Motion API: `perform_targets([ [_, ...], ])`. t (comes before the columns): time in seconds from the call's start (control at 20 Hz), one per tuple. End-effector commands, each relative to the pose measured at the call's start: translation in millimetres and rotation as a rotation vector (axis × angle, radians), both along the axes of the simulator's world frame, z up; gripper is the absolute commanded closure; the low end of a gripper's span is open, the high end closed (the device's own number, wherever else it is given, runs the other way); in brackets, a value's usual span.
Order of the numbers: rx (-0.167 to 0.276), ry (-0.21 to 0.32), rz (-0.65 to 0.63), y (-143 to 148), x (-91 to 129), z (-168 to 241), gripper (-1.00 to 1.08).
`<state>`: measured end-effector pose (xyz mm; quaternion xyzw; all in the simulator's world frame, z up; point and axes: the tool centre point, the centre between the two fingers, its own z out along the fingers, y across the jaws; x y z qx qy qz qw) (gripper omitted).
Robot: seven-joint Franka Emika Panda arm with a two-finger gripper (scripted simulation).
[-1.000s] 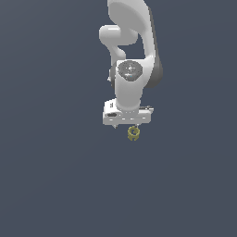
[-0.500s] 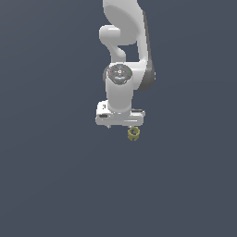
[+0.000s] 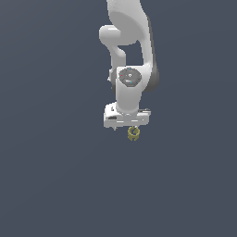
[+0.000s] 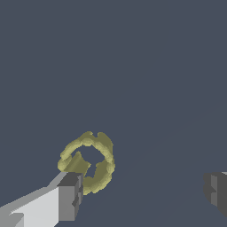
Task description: Pick up the object and move it to a goal position.
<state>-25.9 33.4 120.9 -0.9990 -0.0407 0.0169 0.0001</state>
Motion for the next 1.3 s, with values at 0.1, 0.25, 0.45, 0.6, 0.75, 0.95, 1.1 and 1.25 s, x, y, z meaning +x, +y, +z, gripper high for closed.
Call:
perform_targets([
  [0.1, 0.001, -0.017, 0.091, 25.1, -9.0, -15.6, -0.92],
  [0.25, 0.002, -0.025, 0.137, 37.6, -14.2, -23.0, -0.92],
  [0.45, 0.004, -0.032, 0.173, 47.5, -18.7, -28.8, -0.92],
  [0.6, 0.004, -0.034, 0.182, 49.7, -19.7, -30.0, -0.92],
  [0.75, 0.004, -0.032, 0.177, 48.8, -19.4, -30.9, -0.92],
  [0.95, 0.004, -0.032, 0.178, 49.0, -19.9, -41.6, -0.92],
  [1.1, 0.004, -0.033, 0.180, 49.3, -20.6, -56.4, -0.92],
  [1.25, 0.004, -0.033, 0.181, 49.3, -20.9, -70.2, -0.92],
])
